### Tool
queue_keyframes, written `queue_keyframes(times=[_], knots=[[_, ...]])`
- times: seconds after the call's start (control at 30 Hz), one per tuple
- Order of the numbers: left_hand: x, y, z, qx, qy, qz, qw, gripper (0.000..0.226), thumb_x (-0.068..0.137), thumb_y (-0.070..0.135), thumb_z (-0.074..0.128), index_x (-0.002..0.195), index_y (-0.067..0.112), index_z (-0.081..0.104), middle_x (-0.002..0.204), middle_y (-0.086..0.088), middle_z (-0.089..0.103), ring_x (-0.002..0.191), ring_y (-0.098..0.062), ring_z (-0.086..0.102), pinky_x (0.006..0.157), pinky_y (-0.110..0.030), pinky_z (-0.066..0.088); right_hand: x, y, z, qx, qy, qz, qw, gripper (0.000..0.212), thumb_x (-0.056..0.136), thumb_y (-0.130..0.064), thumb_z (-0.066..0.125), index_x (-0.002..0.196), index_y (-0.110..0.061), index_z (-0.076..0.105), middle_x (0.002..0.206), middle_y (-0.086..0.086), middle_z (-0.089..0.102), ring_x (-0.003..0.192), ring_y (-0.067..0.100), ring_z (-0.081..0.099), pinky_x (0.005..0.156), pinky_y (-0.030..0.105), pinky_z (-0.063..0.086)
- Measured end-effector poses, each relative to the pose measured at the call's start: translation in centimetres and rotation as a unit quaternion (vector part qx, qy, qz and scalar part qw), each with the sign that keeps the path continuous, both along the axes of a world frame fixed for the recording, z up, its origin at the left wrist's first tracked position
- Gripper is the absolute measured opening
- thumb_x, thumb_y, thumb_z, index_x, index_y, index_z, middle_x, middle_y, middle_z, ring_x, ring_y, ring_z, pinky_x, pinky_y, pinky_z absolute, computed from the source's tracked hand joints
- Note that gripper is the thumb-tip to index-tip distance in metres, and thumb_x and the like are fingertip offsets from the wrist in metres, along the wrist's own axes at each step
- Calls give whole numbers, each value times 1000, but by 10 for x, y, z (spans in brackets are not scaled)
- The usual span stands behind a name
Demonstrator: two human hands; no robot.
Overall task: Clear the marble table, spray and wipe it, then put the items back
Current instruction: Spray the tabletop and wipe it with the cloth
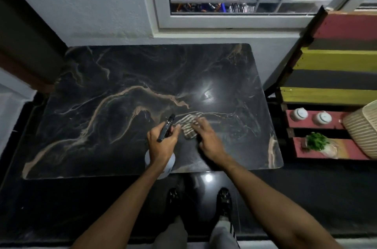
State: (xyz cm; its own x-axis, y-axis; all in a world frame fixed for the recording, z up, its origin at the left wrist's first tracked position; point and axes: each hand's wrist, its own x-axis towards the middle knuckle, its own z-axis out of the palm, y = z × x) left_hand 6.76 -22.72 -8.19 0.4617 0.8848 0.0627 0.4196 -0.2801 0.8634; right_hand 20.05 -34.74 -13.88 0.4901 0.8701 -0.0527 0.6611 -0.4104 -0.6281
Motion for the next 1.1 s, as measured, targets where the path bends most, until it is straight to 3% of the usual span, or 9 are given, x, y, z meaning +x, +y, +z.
queue_keyframes(times=[0.13, 0.3, 0.33, 0.47, 0.6, 0.73, 0.87, 1.0, 1.1], knots=[[13, -27, 0, -13, -19, 0, 1000, 34, 84, 12, 81, 61, 1, 59, 56, -9, 61, 61, -17, 60, 55, -13, 41, 66, -65, 4, -49, 17, -253, 966, 75, 76, 14, 48, 147, -10, 43, 160, 9, 25, 146, 29, 31, 122, 29, 21], [31, -82, 0, -8, 0, -39, 999, 34, 84, 13, 81, 62, 0, 59, 53, -1, 55, 56, 0, 57, 55, -3, 36, 17, -108, -3, -43, -12, 62, 997, 65, 90, 4, 50, 151, -16, 39, 166, 6, 19, 154, 26, 19, 121, 36, 30], [32, -93, 0, -12, 1, -44, 999, 34, 85, 14, 81, 62, 1, 59, 53, -1, 55, 56, -4, 57, 55, -5, 35, 16, -126, -6, -32, -9, 65, 997, 65, 90, 6, 48, 151, -16, 40, 166, 5, 20, 155, 24, 16, 123, 36, 28], [32, -125, -4, -11, -1, -37, 999, 38, 83, 13, 82, 58, 7, 54, 52, 2, 53, 52, -9, 51, 54, -12, 36, 55, -190, -5, -41, 31, -211, 976, 81, 75, 20, 50, 149, -13, 43, 164, 4, 23, 152, 22, 23, 114, 24, 34], [17, -150, -17, -49, 30, -27, 998, 44, 87, 14, 77, 55, 6, 48, 50, 2, 46, 48, -7, 41, 51, -25, 36, 64, -192, 2, -72, 8, -219, 973, 78, 74, 18, 51, 147, -10, 45, 163, 7, 26, 152, 25, 23, 124, 38, 29], [-13, -154, -28, -66, 48, -18, 997, 40, 84, 13, 80, 56, 4, 53, 52, -6, 56, 51, -22, 55, 55, -36, 45, 37, -169, 3, -76, 16, -270, 960, 77, 75, 16, 50, 147, -7, 43, 163, 9, 23, 151, 28, 22, 122, 37, 30], [-53, -140, -34, -73, 62, -1, 995, 25, 85, 14, 80, 66, 4, 66, 63, -7, 68, 63, -25, 68, 64, -35, 52, -22, -126, -1, -63, 21, -163, 984, 74, 84, 12, 47, 152, -16, 35, 168, 1, 12, 156, 23, 7, 120, 49, 34], [-95, -107, -34, -39, 66, 37, 996, 34, 86, 10, 78, 58, 5, 59, 54, -5, 60, 52, -21, 58, 55, -35, 47, -84, -61, -1, -50, 55, -154, 985, 84, 79, 17, 46, 154, -17, 32, 168, 1, 7, 156, 26, 13, 120, 48, 35], [-123, -83, -34, -24, 66, 36, 997, 27, 86, 10, 78, 64, 4, 64, 61, -6, 65, 58, -23, 63, 59, -36, 50, -135, -28, -2, -25, 41, 57, 997, 91, 73, 19, 45, 155, -17, 30, 168, 2, 10, 156, 26, 8, 125, 42, 25]])
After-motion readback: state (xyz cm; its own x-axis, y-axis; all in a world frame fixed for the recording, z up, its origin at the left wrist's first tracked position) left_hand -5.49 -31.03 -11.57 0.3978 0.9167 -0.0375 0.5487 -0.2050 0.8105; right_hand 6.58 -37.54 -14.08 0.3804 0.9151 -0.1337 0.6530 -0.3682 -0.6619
